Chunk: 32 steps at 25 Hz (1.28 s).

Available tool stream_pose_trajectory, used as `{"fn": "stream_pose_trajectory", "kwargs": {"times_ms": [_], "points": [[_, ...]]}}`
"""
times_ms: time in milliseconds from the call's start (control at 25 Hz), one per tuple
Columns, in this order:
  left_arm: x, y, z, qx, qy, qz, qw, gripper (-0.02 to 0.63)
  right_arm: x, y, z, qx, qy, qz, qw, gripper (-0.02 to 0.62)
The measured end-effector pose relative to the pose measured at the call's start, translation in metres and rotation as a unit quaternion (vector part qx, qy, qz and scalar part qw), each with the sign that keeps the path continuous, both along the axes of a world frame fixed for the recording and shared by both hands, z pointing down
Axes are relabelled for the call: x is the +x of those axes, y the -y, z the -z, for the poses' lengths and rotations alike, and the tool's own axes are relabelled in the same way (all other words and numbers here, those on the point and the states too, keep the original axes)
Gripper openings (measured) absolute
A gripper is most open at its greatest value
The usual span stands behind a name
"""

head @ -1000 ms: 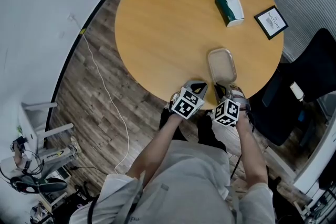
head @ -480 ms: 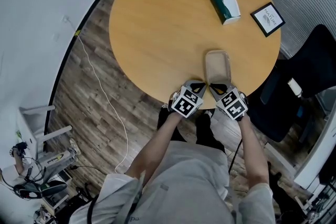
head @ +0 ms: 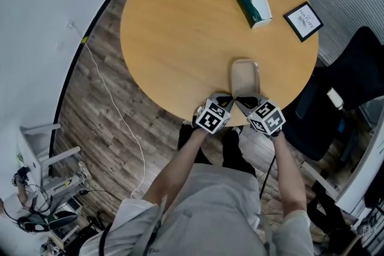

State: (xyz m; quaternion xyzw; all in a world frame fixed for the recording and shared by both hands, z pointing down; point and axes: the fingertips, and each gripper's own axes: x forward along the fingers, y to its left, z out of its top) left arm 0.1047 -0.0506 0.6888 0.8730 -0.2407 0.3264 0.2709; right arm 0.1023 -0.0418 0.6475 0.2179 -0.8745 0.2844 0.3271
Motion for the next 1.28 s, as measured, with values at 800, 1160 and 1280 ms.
{"fn": "stream_pose_trajectory", "kwargs": {"times_ms": [800, 1160, 1280], "points": [[-0.007, 0.005, 0.017, -0.005, -0.046, 0.021, 0.9987, 0.008, -0.001, 0.006, 0.019, 0.064, -0.063, 0.008, 0.996, 0.015], [0.005, 0.001, 0.031, -0.033, -0.126, 0.027, 0.9911, 0.140, 0.002, 0.009, 0.020, 0.065, -0.055, -0.012, 0.996, 0.015], [0.006, 0.000, 0.030, -0.026, -0.123, 0.029, 0.9917, 0.163, 0.004, 0.008, 0.021, 0.059, -0.050, -0.015, 0.997, 0.015]]}}
